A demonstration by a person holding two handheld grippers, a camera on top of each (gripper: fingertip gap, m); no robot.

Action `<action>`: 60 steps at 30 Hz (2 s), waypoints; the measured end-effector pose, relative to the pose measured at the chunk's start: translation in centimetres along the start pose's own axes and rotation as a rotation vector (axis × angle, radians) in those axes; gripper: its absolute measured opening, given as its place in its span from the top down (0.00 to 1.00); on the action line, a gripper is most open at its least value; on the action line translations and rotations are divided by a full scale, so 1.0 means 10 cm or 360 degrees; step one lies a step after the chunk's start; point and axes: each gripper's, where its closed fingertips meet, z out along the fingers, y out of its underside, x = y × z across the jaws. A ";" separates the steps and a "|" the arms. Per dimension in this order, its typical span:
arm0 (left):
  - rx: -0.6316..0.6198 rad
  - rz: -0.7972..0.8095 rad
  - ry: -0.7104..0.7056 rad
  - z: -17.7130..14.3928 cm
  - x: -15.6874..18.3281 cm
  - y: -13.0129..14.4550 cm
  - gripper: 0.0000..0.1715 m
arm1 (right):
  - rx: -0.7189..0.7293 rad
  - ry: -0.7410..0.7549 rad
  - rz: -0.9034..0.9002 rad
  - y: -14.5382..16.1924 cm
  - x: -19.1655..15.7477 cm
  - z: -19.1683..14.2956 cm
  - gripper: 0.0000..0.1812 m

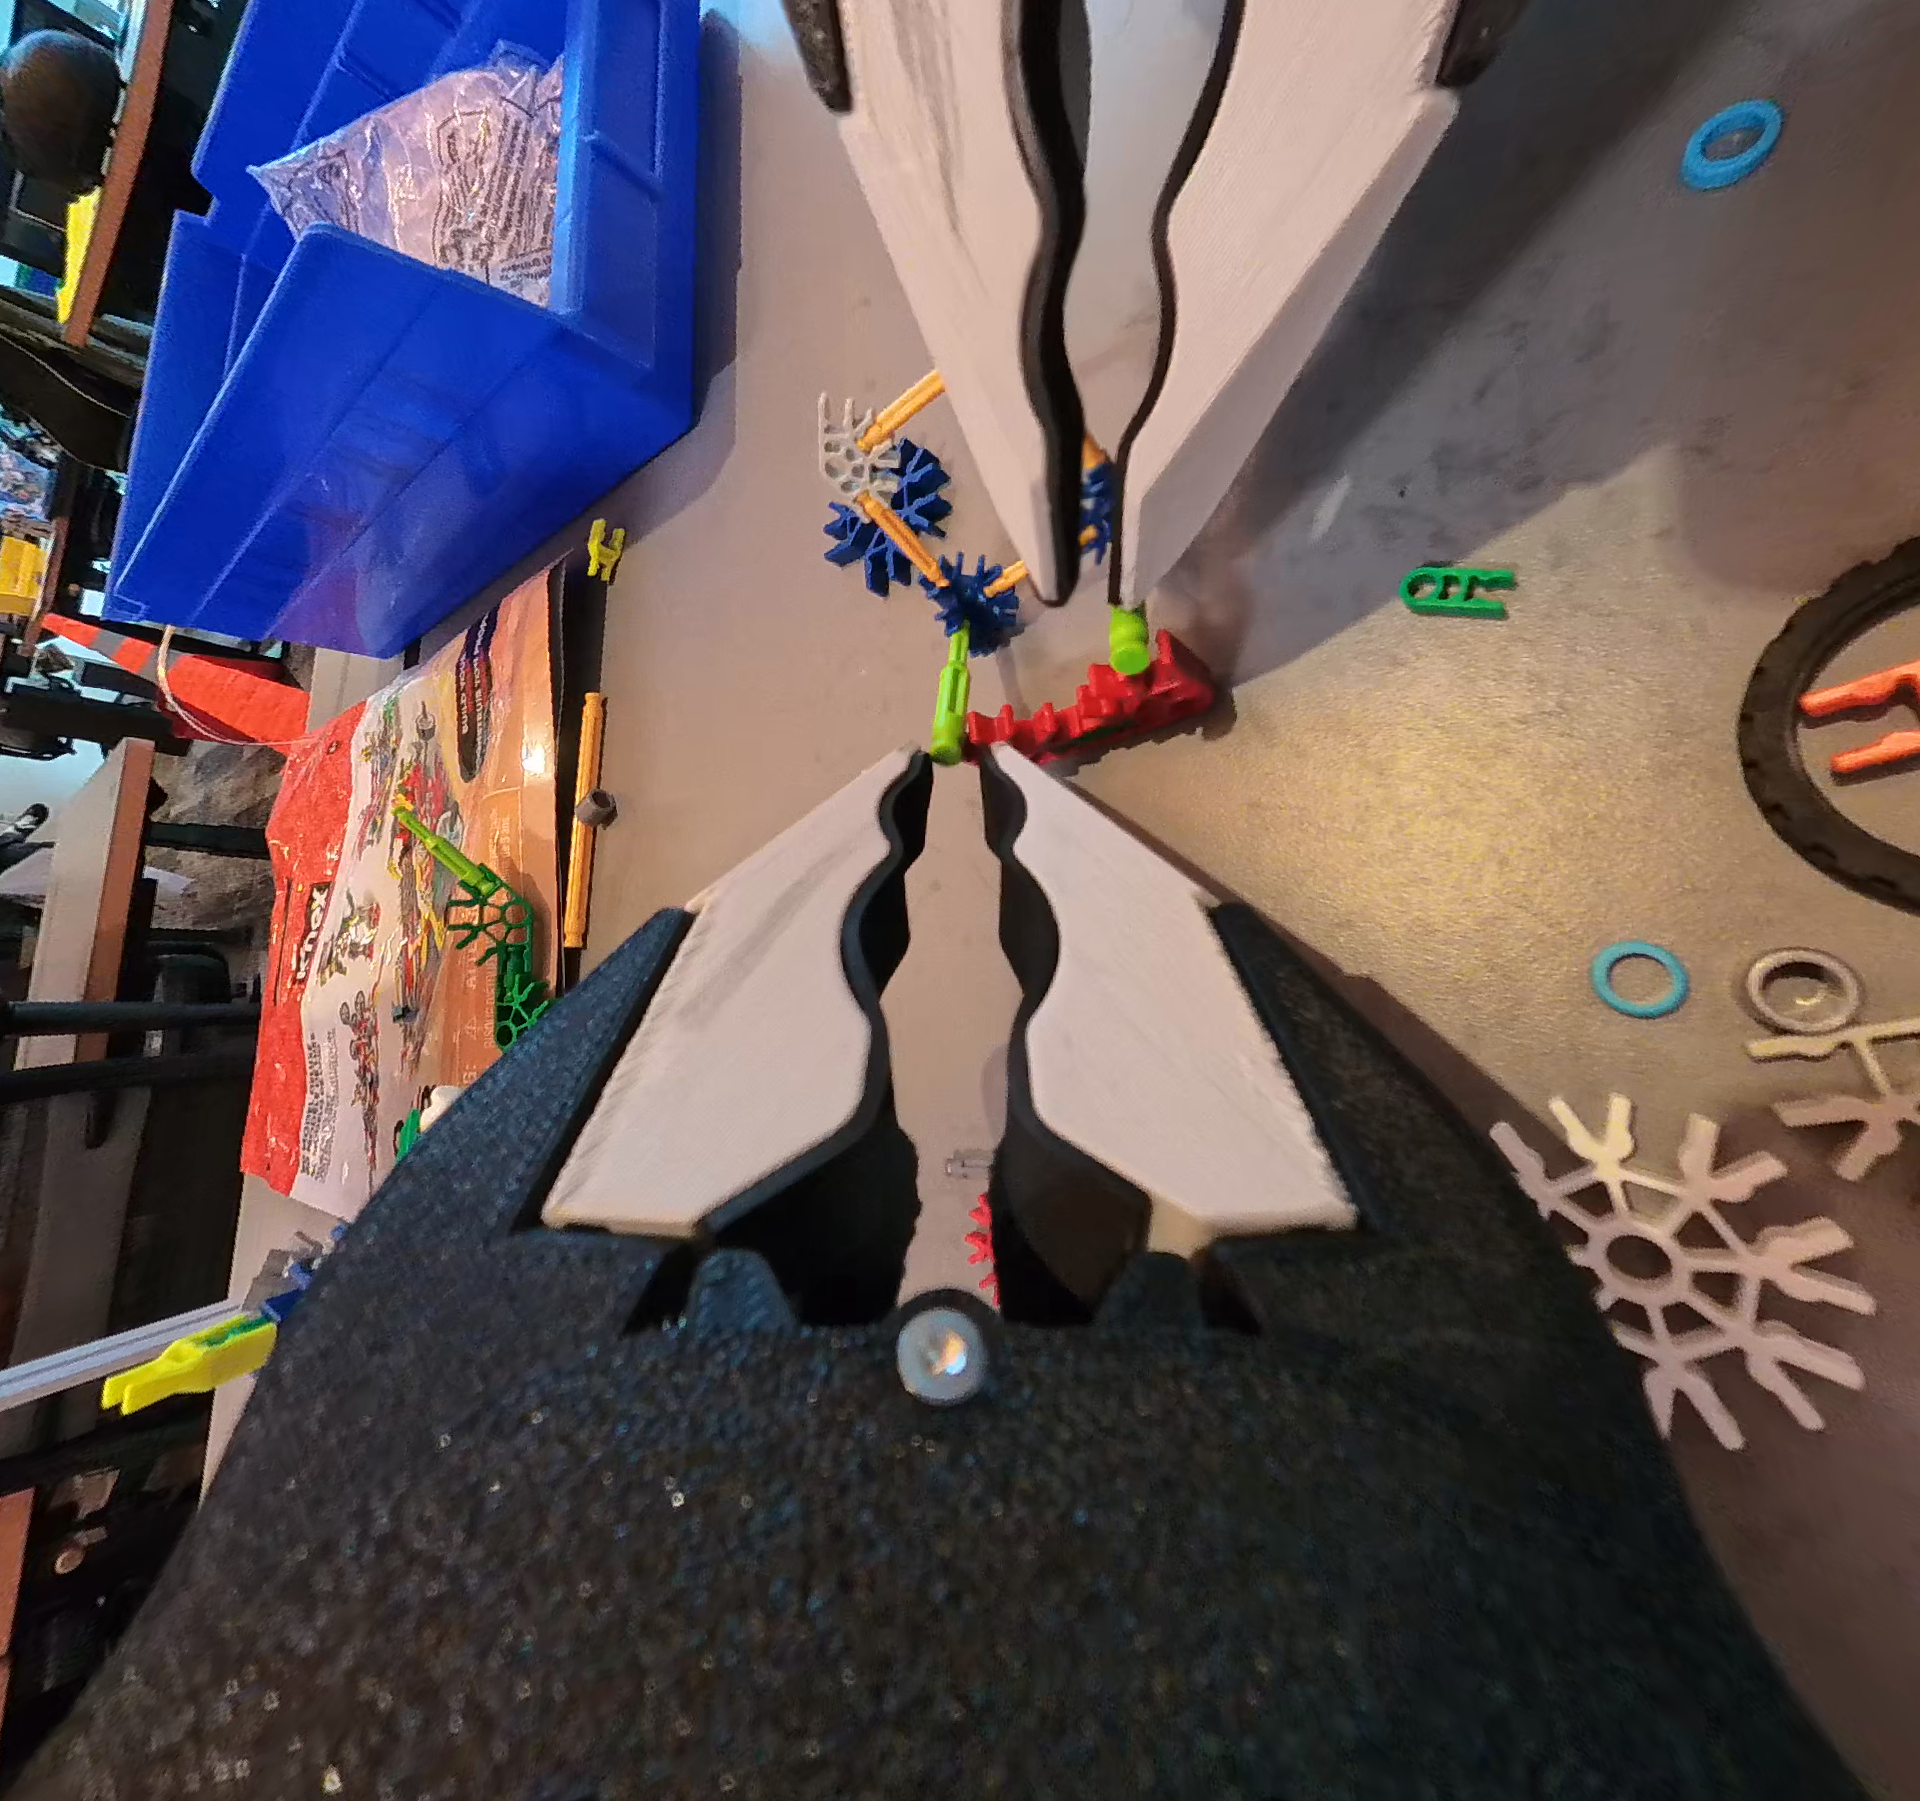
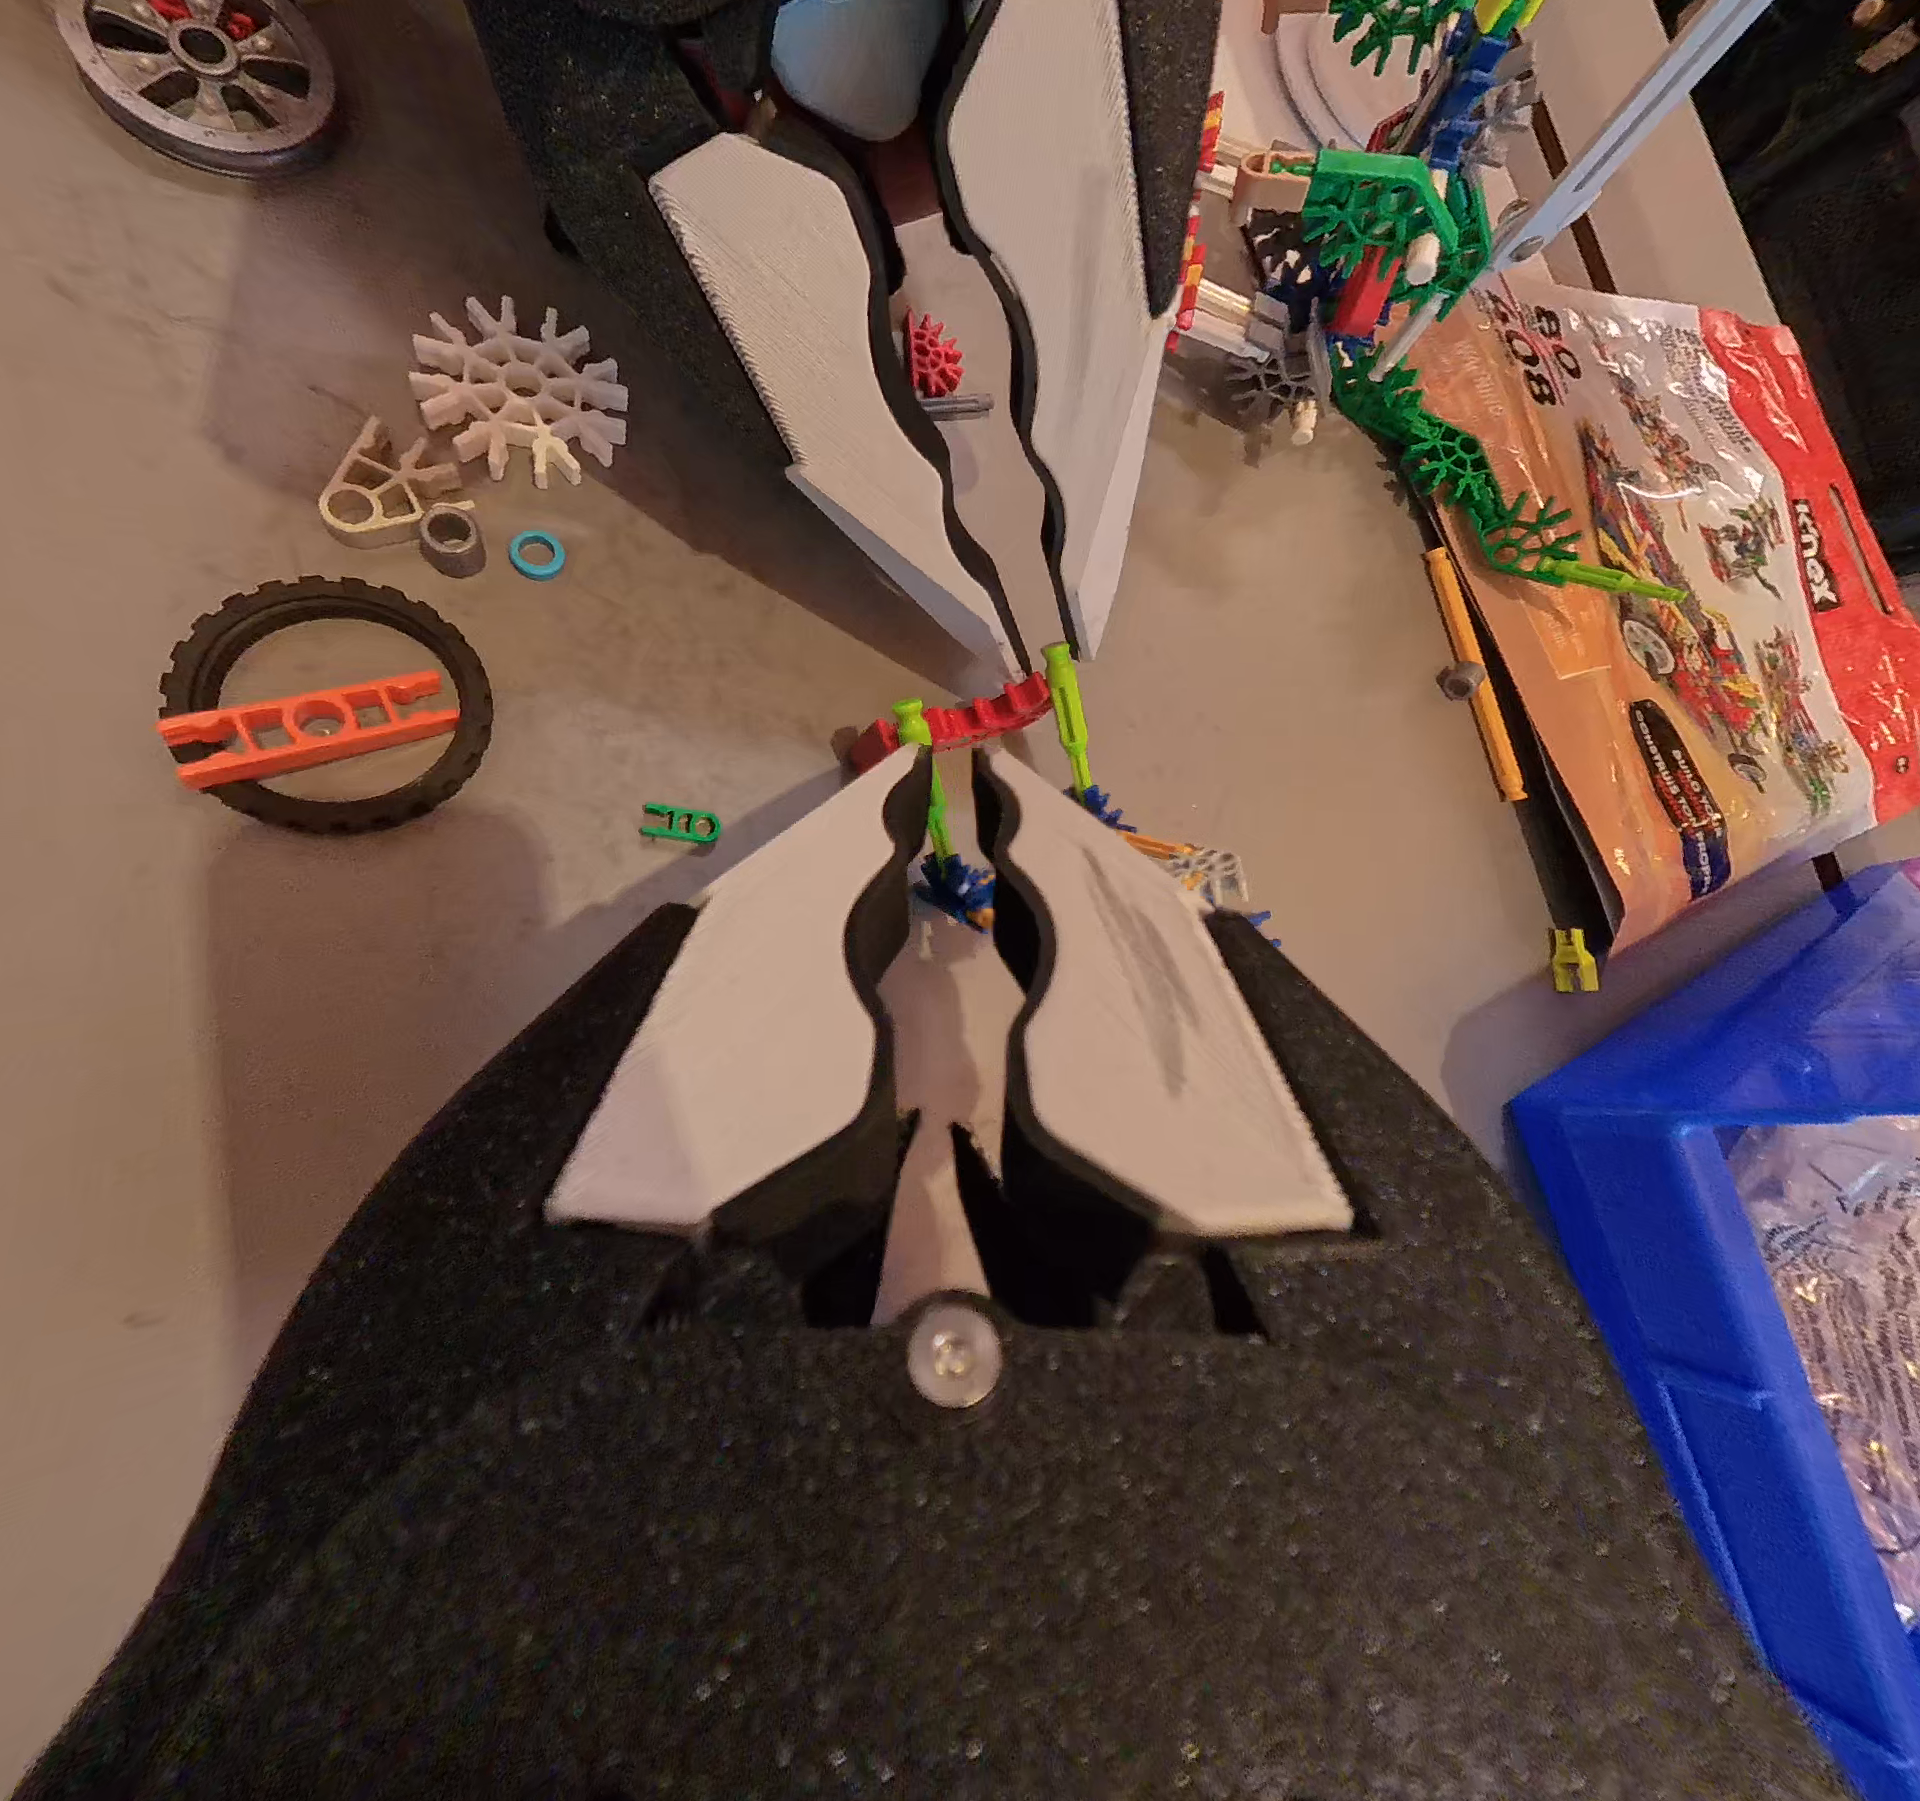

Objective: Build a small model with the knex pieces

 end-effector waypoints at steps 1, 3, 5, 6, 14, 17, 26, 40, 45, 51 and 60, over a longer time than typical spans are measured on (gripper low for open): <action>0.0001 0.0000 0.0001 0.00 0.00 0.00 0.96 | 0.0010 0.0004 0.0008 -0.01 0.01 -0.01 0.95; 0.0004 0.0002 -0.0002 0.00 0.00 -0.01 0.96 | 0.0056 0.0007 0.0024 -0.05 0.02 -0.04 0.95; 0.0005 0.0001 -0.0002 0.00 0.00 -0.01 0.96 | 0.0072 0.0003 0.0037 -0.07 0.03 -0.05 0.94; 0.0004 0.0003 -0.0001 0.00 0.00 -0.01 0.96 | 0.0061 -0.0003 0.0037 -0.05 0.02 -0.04 0.94; 0.0006 0.0002 -0.0004 0.00 0.00 -0.01 0.95 | -0.0027 -0.0042 0.0014 0.04 -0.04 0.04 0.97; 0.0009 0.0000 -0.0003 0.00 0.00 -0.01 0.95 | -0.0032 -0.0041 0.0010 0.04 -0.05 0.04 0.97; 0.0102 -0.0231 0.0114 -0.06 -0.01 -0.05 0.77 | -0.0043 -0.0039 0.0011 0.06 -0.04 0.04 0.98; 0.0071 -0.0399 0.0409 0.01 0.20 -0.01 0.67 | -0.0039 -0.0042 0.0013 0.05 -0.04 0.04 0.98; 0.0094 -0.0454 0.0449 0.04 0.23 -0.04 0.67 | -0.0039 -0.0042 0.0014 0.05 -0.04 0.04 0.98; 0.0102 -0.0468 0.0455 0.05 0.23 -0.05 0.72 | -0.0045 -0.0038 0.0023 0.05 -0.04 0.03 0.98; 0.0102 -0.0456 0.0426 0.06 0.22 -0.06 0.73 | -0.0051 -0.0029 0.0033 0.05 -0.02 0.03 0.98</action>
